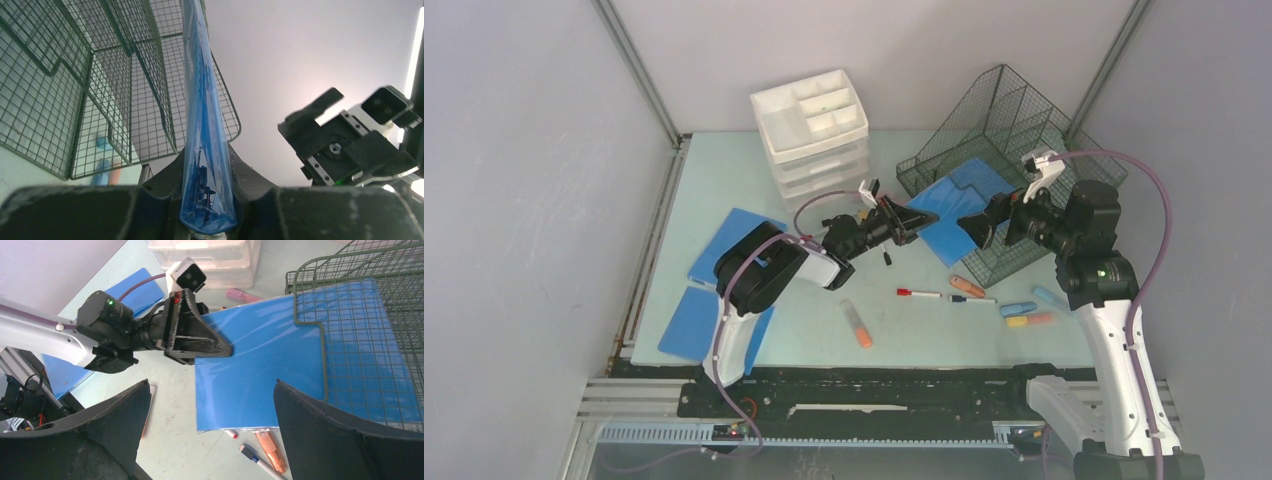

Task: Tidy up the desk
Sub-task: Place the folder in the storage box.

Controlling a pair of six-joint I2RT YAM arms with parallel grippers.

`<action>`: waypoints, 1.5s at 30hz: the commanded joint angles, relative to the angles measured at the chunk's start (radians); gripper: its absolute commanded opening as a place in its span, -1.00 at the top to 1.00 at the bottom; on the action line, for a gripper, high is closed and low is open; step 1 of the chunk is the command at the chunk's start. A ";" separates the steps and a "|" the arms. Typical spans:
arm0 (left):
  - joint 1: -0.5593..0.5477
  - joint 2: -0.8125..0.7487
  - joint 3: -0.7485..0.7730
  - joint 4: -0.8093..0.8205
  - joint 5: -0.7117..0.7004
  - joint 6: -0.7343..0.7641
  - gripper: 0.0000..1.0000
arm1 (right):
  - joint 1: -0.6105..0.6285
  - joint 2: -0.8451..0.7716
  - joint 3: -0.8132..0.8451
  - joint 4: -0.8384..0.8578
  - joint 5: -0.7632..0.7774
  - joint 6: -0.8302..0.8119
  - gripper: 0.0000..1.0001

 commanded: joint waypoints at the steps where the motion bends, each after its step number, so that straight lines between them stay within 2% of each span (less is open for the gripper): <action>1: 0.002 0.027 0.130 -0.113 -0.015 0.032 0.99 | 0.002 -0.017 0.003 0.029 0.009 -0.003 -0.99; 3: 0.000 0.048 0.183 -0.176 -0.025 0.046 0.92 | 0.001 -0.019 0.004 0.029 0.009 -0.003 -0.99; 8: -0.003 0.115 0.314 -0.302 -0.044 0.066 0.59 | 0.001 -0.022 0.004 0.030 0.010 -0.003 -0.99; 13: -0.012 0.131 0.414 -0.441 -0.054 0.121 -0.04 | 0.005 -0.021 0.002 0.029 0.013 -0.003 -0.99; 18: -0.007 0.046 0.352 -0.546 -0.082 0.239 -0.35 | 0.005 -0.022 0.003 0.028 0.011 -0.003 -0.99; 21: -0.002 -0.014 0.276 -0.584 -0.103 0.291 -0.43 | 0.009 -0.020 0.003 0.026 0.005 -0.003 -0.99; 26: 0.009 -0.081 0.190 -0.581 -0.110 0.338 -0.49 | 0.012 -0.017 0.003 0.022 -0.008 -0.027 -0.99; 32: 0.010 -0.106 0.173 -0.552 -0.086 0.360 -0.50 | 0.013 -0.016 -0.005 0.029 -0.017 -0.031 -0.99; 36: 0.009 -0.119 0.184 -0.557 -0.072 0.352 -0.17 | 0.014 -0.014 -0.006 0.030 -0.017 -0.031 -0.99; 45: -0.023 -0.090 0.329 -0.718 -0.093 0.354 0.14 | 0.024 -0.012 -0.006 0.029 -0.008 -0.034 -0.99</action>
